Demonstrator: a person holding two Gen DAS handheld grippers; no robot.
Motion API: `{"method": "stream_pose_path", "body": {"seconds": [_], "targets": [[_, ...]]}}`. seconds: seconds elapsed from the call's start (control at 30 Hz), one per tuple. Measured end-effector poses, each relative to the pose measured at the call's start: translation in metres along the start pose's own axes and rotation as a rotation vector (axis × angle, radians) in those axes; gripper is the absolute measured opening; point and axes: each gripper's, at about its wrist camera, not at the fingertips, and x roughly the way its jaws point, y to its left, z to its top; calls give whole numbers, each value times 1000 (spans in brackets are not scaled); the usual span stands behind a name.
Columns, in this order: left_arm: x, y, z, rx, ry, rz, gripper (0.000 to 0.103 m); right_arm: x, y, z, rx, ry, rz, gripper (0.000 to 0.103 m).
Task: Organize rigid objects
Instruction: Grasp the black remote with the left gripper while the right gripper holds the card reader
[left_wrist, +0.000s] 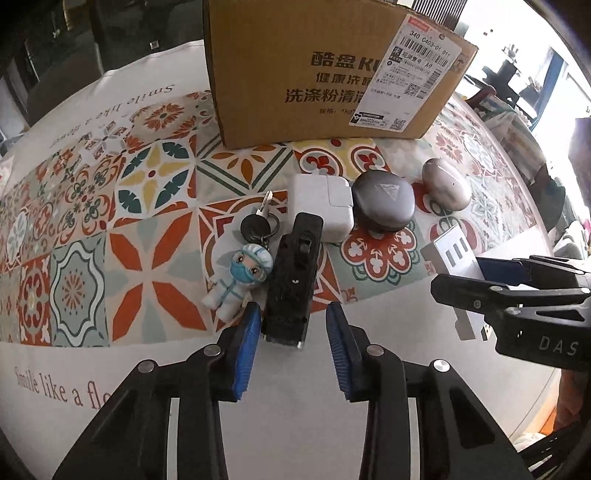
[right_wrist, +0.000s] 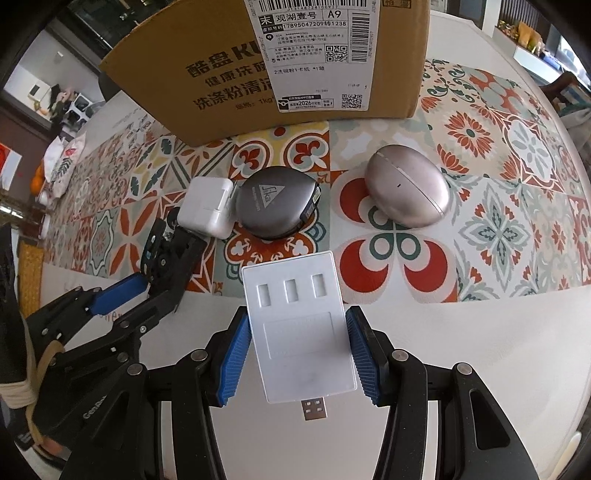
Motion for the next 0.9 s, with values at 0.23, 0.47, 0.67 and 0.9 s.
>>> {"method": "stream_pose_path", "body": {"seconds": [0.23,0.47,0.67,0.9], "targets": [[10,5,11,-2,1,-5,36,6,2,3,-4,10,4,52],[23,2,17,-4,22,-7,36,9,-2,4,8,13,-3,52],[28,-7,18,-7,13,16,29,7,-5,3,10,11,-11,52],[19,-11,11,-29,1,0,29,2,-7,-1,7,0,-15,52]]}}
